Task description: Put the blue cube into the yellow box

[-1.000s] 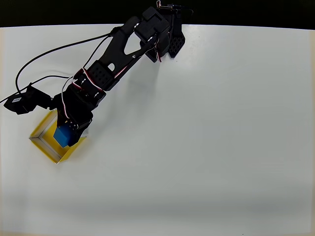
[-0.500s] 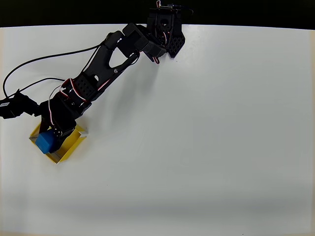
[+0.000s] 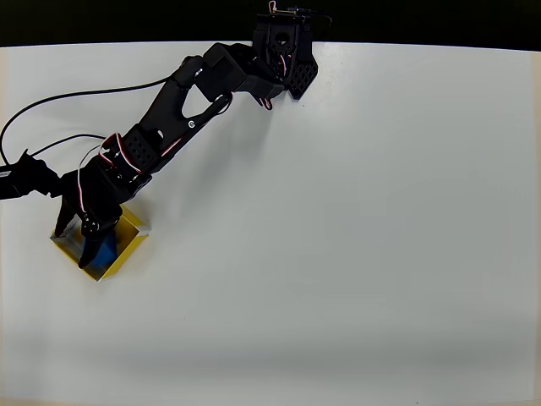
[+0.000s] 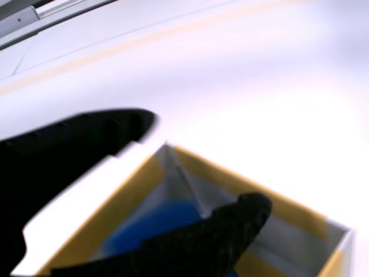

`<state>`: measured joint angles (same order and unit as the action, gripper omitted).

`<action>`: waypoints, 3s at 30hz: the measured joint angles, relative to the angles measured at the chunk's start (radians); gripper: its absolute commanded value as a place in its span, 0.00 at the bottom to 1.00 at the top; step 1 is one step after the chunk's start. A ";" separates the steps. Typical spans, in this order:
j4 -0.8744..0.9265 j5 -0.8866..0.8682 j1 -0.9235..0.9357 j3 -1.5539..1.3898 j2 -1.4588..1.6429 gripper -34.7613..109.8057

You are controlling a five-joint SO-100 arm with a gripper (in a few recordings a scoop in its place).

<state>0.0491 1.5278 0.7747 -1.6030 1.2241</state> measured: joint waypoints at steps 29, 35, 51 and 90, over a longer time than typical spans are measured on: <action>0.035 0.087 -0.353 -0.899 1.080 0.24; 0.104 0.133 -0.511 -1.195 1.436 0.24; 0.882 0.044 -0.696 -1.516 2.063 0.24; 1.293 0.080 -0.747 -1.516 2.092 0.25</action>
<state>1.3422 1.6076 0.0276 -3.1186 3.3165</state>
